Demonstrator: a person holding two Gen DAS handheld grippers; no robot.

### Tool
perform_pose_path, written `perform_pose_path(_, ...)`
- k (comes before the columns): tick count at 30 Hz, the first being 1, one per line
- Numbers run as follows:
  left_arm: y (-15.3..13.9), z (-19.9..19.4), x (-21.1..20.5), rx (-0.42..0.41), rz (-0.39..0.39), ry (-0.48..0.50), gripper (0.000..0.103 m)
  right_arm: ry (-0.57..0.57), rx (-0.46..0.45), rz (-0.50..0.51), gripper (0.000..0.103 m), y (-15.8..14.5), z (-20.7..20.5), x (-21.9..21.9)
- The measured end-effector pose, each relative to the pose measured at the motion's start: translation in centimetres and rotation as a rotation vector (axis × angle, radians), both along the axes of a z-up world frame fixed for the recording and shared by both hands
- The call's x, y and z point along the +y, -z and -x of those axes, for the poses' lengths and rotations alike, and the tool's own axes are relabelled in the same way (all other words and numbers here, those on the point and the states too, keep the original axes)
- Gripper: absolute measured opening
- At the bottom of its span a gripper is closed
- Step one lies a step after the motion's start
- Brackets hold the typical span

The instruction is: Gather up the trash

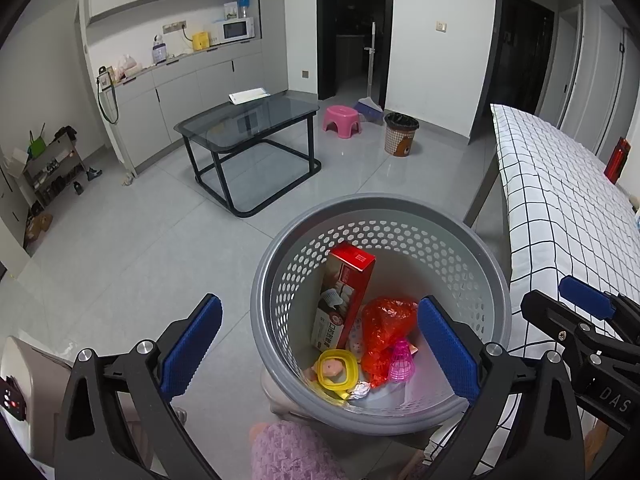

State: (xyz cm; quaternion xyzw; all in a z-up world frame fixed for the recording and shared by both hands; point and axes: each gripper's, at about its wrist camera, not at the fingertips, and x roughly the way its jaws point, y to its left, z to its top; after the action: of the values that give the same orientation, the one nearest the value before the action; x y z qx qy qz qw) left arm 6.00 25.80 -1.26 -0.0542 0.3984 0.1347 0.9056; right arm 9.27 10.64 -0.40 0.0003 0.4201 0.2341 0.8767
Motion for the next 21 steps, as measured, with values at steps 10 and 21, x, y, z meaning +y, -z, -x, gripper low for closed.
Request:
perform_pose_path(10, -0.29, 0.47, -0.12, -0.004, -0.006, -0.007, 0.097, 0.003, -0.01, -0.003, 0.066, -0.21, 0.26, -0.26)
perform_pose_path(21, -0.29, 0.84, 0.22, -0.001, -0.006, -0.032, 0.097, 0.003, -0.012, -0.004, 0.066, -0.13, 0.32, -0.38)
